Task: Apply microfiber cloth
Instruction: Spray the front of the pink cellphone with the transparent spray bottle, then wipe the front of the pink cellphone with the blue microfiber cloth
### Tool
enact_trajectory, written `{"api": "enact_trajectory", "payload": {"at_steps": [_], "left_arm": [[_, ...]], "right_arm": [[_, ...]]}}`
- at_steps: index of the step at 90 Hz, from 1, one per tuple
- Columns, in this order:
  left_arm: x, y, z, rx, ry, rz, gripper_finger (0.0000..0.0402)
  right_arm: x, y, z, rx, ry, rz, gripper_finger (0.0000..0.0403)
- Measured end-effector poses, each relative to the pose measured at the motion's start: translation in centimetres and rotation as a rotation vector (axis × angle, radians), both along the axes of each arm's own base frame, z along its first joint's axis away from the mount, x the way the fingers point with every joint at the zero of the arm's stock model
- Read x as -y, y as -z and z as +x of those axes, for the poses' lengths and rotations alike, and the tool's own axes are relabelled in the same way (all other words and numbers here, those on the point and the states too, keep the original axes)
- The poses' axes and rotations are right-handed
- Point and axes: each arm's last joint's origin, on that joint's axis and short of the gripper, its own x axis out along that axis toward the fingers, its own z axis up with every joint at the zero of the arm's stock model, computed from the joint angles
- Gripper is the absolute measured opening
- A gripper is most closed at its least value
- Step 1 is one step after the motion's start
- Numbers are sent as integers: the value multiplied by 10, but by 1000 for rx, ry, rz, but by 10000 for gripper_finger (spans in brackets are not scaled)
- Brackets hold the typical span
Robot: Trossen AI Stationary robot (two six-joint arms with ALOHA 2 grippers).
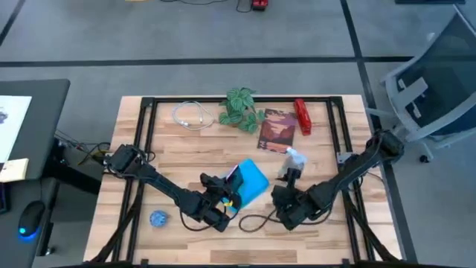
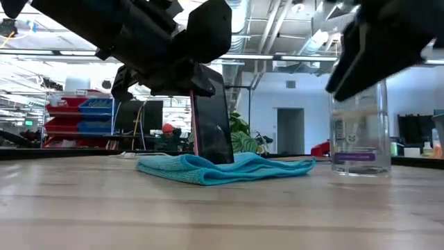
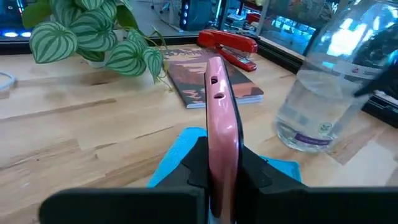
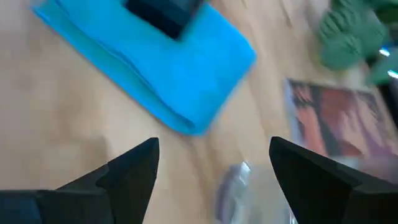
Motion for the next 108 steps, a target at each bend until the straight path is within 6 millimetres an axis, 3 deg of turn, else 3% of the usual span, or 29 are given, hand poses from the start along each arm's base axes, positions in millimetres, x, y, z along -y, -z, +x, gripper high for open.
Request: {"api": "enact_trajectory", "payload": {"at_steps": [29,52,67,83,97,108], "left_arm": [[0,-1,2,11,4,-2,11],[1,-1,2,13,6,-2,11],[1,-1,2,17,5,-4,11],[-4,-1,5,52,-20,-38,11],[-11,-3,12,-2,3,-54,11],[-6,-24,24,-67,80,-21,11]], "right_arm": [[26,14,-44,-39,119,3,291],[35,7,-77,-7,104,32,291],[8,1,-86,95,-150,109,291],[-29,18,-91,275,-448,263,291],[-38,38,-90,378,-481,344,291],[-40,50,-87,364,-457,346,291]]}}
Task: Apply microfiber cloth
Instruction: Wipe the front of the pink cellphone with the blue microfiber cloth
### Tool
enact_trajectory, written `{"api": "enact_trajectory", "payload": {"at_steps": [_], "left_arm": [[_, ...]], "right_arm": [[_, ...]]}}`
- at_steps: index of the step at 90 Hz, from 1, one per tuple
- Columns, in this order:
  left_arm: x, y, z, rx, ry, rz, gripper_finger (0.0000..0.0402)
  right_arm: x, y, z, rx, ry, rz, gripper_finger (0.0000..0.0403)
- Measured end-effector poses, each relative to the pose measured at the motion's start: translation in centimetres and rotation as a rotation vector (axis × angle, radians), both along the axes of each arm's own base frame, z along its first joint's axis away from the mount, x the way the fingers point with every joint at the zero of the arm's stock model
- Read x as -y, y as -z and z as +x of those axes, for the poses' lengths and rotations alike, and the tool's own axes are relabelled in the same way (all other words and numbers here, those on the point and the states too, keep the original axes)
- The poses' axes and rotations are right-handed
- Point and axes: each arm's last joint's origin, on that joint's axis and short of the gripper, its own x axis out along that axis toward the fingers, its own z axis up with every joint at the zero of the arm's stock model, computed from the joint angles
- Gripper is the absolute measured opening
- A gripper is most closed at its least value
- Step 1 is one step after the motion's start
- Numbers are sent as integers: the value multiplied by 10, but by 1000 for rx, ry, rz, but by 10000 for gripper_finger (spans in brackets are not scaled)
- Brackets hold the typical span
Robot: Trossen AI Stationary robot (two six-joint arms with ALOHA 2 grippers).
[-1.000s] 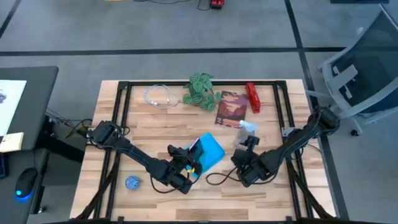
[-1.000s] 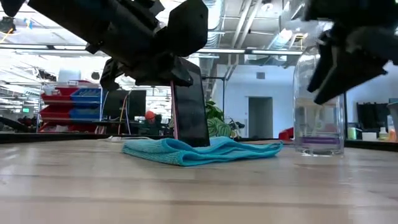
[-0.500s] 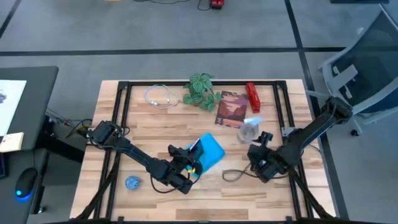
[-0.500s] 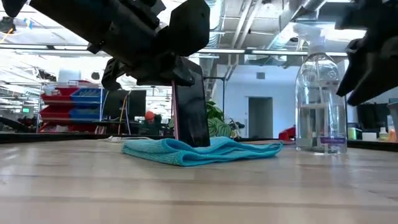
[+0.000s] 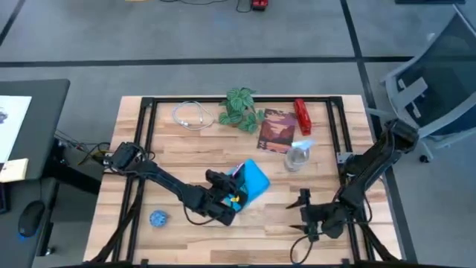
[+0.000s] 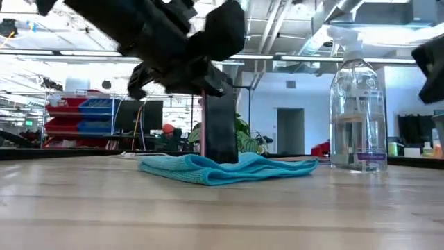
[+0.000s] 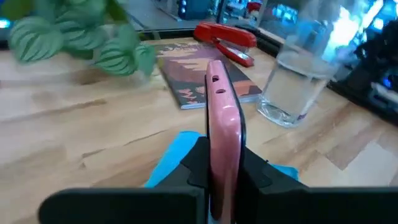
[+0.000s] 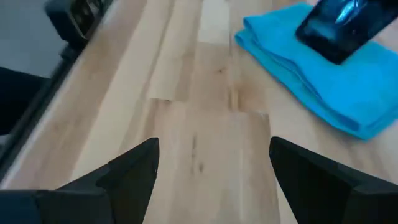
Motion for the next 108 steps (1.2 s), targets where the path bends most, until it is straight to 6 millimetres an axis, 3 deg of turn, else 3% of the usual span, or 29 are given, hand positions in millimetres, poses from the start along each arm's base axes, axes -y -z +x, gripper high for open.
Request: {"api": "enact_trajectory", "payload": {"at_steps": [17,36,47,62,71,98,108], "left_arm": [[5,-22,13,-48,81,43,11],[-1,2,13,-37,12,35,11],[6,2,12,-19,21,31,11],[29,-28,7,-6,86,112,11],[31,-42,6,22,72,139,11],[24,-2,16,-71,36,192,11],[23,9,18,-51,11,176,11]], "right_arm": [[-1,11,2,-28,19,-10,291],[-3,12,3,-24,31,17,291],[-3,12,3,-22,30,18,291],[-4,12,1,-19,22,13,291],[-4,12,2,-17,22,14,291],[-9,11,-4,-8,8,21,291],[-6,13,-5,37,112,51,291]]}}
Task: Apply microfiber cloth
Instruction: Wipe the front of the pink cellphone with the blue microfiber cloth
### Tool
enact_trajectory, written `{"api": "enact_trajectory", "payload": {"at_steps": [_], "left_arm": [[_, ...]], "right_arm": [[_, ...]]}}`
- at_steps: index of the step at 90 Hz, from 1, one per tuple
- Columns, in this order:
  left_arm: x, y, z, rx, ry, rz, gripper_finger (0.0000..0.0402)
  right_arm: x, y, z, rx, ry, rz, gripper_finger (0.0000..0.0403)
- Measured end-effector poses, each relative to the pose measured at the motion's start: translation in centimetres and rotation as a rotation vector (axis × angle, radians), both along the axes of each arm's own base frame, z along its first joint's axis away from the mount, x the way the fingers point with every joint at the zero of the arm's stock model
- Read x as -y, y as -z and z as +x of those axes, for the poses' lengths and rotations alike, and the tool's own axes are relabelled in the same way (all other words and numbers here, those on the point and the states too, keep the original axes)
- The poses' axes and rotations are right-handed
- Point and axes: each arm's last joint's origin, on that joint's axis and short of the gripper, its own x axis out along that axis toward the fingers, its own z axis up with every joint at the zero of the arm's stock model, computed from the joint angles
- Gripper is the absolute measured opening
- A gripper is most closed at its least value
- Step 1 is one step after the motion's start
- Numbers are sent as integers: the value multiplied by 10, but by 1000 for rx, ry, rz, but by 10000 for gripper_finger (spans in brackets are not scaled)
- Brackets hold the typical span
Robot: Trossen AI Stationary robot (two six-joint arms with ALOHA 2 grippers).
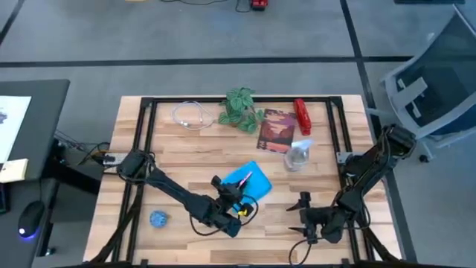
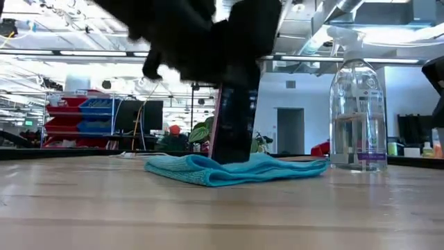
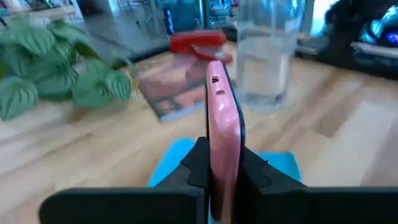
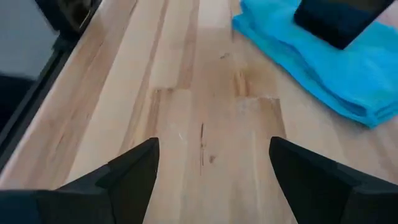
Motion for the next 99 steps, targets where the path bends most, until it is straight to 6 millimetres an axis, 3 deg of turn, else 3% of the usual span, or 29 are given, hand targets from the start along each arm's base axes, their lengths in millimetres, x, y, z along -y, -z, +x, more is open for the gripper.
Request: {"api": "enact_trajectory", "payload": {"at_steps": [15,46,73,99], "left_arm": [[-1,2,-2,8,-10,-26,11],[2,-9,2,7,16,-57,11],[17,-13,-4,23,64,-87,11],[38,-20,-9,-5,183,-74,11]], "right_arm": [[19,8,8,-7,123,14,291],[72,7,54,-43,342,116,291],[71,-10,75,62,4,47,291],[95,-8,94,68,-128,87,291]]}}
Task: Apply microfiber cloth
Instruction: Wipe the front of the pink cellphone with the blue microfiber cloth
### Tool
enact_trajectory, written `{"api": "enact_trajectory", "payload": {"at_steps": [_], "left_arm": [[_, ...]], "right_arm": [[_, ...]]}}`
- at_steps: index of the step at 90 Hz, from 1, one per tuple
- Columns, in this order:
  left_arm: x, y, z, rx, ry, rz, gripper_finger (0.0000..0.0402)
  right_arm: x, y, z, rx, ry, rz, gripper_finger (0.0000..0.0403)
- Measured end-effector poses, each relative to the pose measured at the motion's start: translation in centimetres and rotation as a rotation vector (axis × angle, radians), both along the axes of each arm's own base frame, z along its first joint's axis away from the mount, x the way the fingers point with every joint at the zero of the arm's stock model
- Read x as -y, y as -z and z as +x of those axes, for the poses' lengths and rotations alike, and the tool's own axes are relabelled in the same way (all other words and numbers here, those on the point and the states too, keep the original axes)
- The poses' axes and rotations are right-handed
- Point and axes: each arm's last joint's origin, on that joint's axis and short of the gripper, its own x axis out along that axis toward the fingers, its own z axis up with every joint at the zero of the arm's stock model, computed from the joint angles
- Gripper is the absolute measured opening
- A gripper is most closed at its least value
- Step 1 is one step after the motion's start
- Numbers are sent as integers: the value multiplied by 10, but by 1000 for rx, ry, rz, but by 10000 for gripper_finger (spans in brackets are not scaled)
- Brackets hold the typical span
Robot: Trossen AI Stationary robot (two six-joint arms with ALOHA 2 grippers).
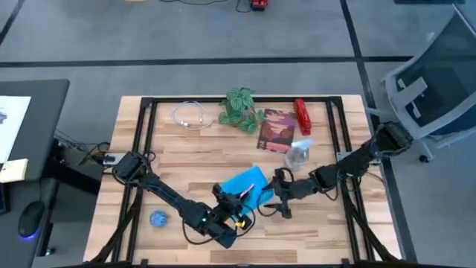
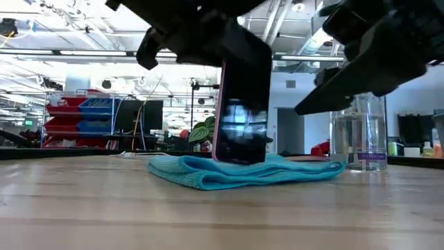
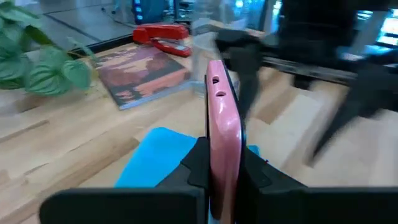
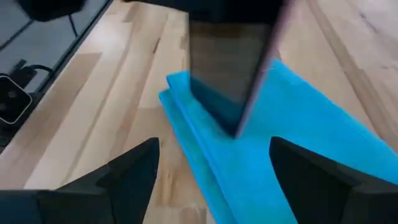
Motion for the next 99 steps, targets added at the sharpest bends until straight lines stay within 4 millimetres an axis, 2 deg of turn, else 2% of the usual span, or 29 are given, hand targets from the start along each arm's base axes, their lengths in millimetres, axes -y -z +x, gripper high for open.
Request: {"api": "enact_trajectory", "payload": {"at_steps": [14,36,49,71,85,99], "left_arm": [[8,-5,1,-5,61,38,11],[10,-7,2,-10,80,56,11],[10,-7,2,-12,88,51,11],[10,-6,2,-15,92,32,12],[10,-5,2,-36,113,25,37],[9,1,-2,-122,150,32,102]], "right_arm": [[-4,16,16,52,-97,25,291],[-13,38,39,137,-111,61,271],[-16,42,44,130,-142,73,206],[-11,40,45,125,-155,62,28],[-10,42,44,99,-144,85,20],[-1,45,42,65,-119,125,15]]}}
